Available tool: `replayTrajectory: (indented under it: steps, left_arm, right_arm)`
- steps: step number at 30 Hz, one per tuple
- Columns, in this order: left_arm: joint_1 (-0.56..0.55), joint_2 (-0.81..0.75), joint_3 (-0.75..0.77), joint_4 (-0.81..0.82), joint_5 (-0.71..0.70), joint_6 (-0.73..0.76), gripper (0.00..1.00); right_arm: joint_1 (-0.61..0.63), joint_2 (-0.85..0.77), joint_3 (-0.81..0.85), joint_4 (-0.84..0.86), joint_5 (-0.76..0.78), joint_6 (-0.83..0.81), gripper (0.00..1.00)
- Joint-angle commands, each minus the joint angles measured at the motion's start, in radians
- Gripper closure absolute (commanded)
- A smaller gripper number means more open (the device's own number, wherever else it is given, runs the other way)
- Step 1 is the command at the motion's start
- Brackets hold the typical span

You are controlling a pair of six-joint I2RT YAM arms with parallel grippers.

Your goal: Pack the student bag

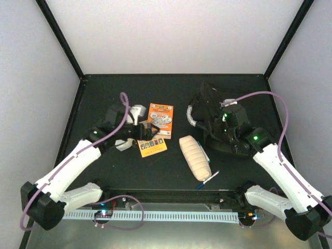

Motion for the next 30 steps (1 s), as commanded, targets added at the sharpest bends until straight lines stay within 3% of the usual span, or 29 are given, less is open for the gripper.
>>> replayTrajectory:
  steps: [1,8,11,15,21,30]
  left_arm:
    - [-0.201,0.037,-0.028,0.235,0.228,-0.079,0.01]
    - [-0.538,0.318,0.112,0.313,0.279,-0.059,0.02]
    - [-0.611,0.425,0.174,0.324,0.301,-0.05,0.02]
    - [-0.686,0.575,0.252,0.346,0.36,-0.045,0.04]
    - [-0.789,0.799,0.463,0.165,0.457,0.051,0.08]
    - [-0.806,1.017,0.543,0.136,0.537,0.019,0.09]
  right_arm:
    - [-0.025,-0.007,0.034,-0.001,0.084,0.009,0.98]
    - [-0.063,0.001,0.049,-0.02,0.102,0.027,0.98]
    - [-0.078,0.006,0.061,-0.02,0.099,0.038,0.98]
    - [-0.092,0.005,0.082,-0.016,0.1,0.047,0.98]
    - [-0.101,0.0,0.09,-0.022,0.109,0.051,0.98]
    - [-0.112,-0.027,0.077,-0.02,0.117,0.057,0.98]
